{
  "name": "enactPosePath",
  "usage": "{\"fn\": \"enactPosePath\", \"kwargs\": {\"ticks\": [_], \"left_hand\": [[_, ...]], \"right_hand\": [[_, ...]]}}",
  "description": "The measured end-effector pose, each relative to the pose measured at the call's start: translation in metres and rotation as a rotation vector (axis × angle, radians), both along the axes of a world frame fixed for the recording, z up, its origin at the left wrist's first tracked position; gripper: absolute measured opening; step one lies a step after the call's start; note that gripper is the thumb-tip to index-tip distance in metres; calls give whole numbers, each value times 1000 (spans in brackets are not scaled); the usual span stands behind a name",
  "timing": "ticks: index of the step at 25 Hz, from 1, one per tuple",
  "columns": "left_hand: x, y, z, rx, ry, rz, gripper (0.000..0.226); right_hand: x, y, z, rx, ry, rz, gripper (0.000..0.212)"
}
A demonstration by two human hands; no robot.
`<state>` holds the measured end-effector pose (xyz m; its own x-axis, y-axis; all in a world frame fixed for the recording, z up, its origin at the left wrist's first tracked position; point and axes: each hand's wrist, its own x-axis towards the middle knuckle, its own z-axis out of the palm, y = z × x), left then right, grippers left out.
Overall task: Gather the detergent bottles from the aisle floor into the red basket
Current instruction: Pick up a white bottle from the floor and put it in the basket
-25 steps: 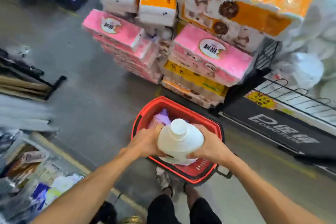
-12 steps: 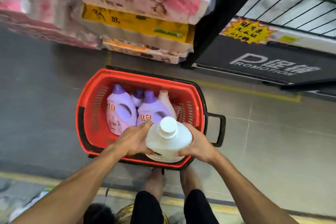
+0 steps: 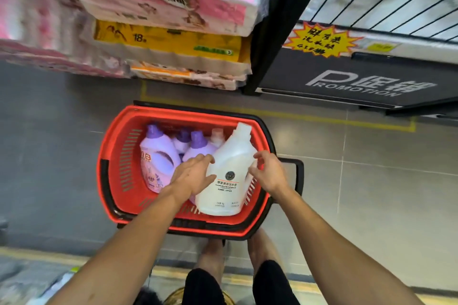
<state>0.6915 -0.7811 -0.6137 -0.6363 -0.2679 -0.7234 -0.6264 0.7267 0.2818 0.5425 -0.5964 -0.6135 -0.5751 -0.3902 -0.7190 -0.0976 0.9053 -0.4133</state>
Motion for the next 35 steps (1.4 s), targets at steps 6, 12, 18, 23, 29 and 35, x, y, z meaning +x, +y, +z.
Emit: {"fn": "enactPosePath", "kwargs": {"ticks": [6, 12, 18, 23, 29, 35], "left_hand": [[-21, 12, 49, -246, -5, -222, 50], [-30, 16, 169, -396, 36, -267, 53], [-65, 9, 306, -518, 205, -380, 53], [-107, 26, 387, -595, 349, -523, 54], [-198, 127, 471, -576, 549, -787, 48], [-277, 317, 520, -495, 760, -1069, 50]], "right_hand": [[3, 10, 27, 165, 7, 272, 50], [-4, 2, 144, 112, 13, 348, 57], [-19, -6, 284, 51, 219, 408, 43], [-36, 26, 383, 122, 441, 456, 38], [-74, 144, 470, 240, 529, 184, 42], [-95, 342, 536, 350, 559, -178, 35]]}}
